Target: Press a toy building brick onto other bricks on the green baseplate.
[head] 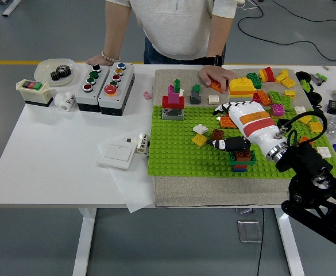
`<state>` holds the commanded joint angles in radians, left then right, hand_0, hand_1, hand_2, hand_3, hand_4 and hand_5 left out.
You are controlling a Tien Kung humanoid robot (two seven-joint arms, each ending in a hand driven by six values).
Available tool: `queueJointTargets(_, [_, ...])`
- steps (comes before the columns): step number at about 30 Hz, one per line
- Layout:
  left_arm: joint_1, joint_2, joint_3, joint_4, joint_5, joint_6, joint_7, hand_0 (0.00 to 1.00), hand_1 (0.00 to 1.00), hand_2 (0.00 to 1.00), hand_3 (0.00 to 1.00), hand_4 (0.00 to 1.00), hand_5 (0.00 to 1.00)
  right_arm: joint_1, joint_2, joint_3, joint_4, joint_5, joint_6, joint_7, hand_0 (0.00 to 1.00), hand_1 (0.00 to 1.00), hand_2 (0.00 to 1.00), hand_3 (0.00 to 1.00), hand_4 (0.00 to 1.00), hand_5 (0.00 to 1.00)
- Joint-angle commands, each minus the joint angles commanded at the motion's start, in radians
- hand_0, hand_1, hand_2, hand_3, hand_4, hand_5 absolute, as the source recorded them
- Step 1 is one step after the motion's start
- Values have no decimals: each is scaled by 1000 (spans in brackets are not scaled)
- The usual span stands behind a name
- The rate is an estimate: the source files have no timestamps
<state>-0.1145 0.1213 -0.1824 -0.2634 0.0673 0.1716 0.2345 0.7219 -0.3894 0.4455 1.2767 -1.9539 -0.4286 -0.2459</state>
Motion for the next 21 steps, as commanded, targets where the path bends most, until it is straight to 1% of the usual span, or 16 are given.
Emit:
queueJointTargets(5, [3, 1, -1, 0, 1, 1, 1, 479, 591, 747, 783, 818, 827, 40, 40, -14, -41, 1, 52, -66, 587, 605, 631, 627, 998, 527])
queueJointTargets(6, [4, 1, -2, 0, 4, 0, 2, 480, 591, 748, 784, 820, 829, 51, 51, -18, -50, 0, 65, -82, 588, 588, 617, 611, 998, 520])
queueJointTargets(9, [4, 1, -6, 0, 9, 1, 4, 480, 591, 748, 784, 820, 829, 71, 71, -24, -69, -3, 90, -110, 588, 588, 617, 611, 998, 520])
queueJointTargets(10, [5, 2, -6, 0, 9, 1, 5, 480, 591, 748, 784, 820, 829, 83, 82, -30, -82, -1, 110, -126, 588, 588, 617, 611, 998, 520])
queueJointTargets(12, [5, 2, -6, 0, 10, 1, 5, 479, 590, 746, 782, 818, 825, 93, 91, -36, -92, 2, 130, -141, 588, 577, 610, 600, 998, 520])
queueJointTargets(17, [7, 3, -2, -1, 6, 5, 5, 479, 590, 746, 782, 818, 825, 126, 128, -69, -135, 7, 219, -189, 588, 577, 610, 600, 998, 520])
queueJointTargets(18, [7, 3, 0, -1, 5, 6, 6, 479, 590, 746, 782, 813, 822, 131, 136, -74, -147, 9, 234, -194, 561, 573, 618, 592, 998, 516])
queueJointTargets(21, [7, 4, 0, -1, 8, 7, 9, 479, 590, 746, 782, 813, 822, 142, 158, -81, -175, 3, 258, -201, 561, 573, 618, 592, 998, 516])
